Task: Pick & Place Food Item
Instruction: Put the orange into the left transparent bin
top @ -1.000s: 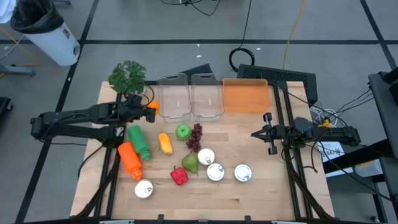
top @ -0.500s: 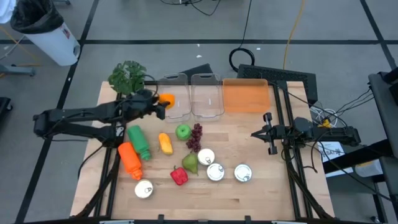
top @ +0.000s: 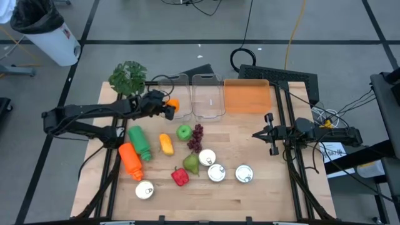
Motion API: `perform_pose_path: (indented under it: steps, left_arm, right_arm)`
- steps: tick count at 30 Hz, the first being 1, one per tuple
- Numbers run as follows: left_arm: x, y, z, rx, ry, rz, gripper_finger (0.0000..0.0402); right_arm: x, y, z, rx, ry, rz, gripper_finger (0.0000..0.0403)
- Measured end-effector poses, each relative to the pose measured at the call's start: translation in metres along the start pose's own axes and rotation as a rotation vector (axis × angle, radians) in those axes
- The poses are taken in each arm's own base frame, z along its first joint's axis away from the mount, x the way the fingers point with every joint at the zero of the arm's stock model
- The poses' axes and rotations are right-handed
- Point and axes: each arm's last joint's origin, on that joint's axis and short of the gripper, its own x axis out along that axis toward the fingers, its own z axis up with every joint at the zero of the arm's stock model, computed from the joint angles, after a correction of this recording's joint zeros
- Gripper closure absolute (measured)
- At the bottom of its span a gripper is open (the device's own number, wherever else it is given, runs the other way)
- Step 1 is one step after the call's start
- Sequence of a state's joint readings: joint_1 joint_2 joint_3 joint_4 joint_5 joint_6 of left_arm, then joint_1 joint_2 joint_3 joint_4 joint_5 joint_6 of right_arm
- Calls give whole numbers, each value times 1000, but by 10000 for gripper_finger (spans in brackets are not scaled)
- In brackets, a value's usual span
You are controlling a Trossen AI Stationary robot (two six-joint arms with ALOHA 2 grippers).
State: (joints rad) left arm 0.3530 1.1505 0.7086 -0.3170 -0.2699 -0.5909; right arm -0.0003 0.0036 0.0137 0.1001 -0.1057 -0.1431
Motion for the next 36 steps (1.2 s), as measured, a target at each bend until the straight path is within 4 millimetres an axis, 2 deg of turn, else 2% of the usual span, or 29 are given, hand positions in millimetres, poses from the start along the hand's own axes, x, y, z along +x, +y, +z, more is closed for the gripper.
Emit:
perform_pose_path:
  steps: [9, 14, 20, 27, 36]
  left_arm:
    - [-4, 27, -10, -45, 144, 209, 130]
    - [-3, 29, -6, -52, 105, 224, 129]
    - [0, 28, 10, -47, -39, 183, 129]
    - [21, 33, 27, -52, -142, 188, 128]
    - [54, 33, 32, -47, -200, 172, 128]
  right_arm:
    - [0, 0, 0, 0, 0, 0, 403]
    - [0, 0, 0, 0, 0, 0, 403]
    - [0, 0, 0, 0, 0, 0, 403]
    - [0, 0, 0, 0, 0, 0, 403]
    - [0, 0, 0, 0, 0, 0, 403]
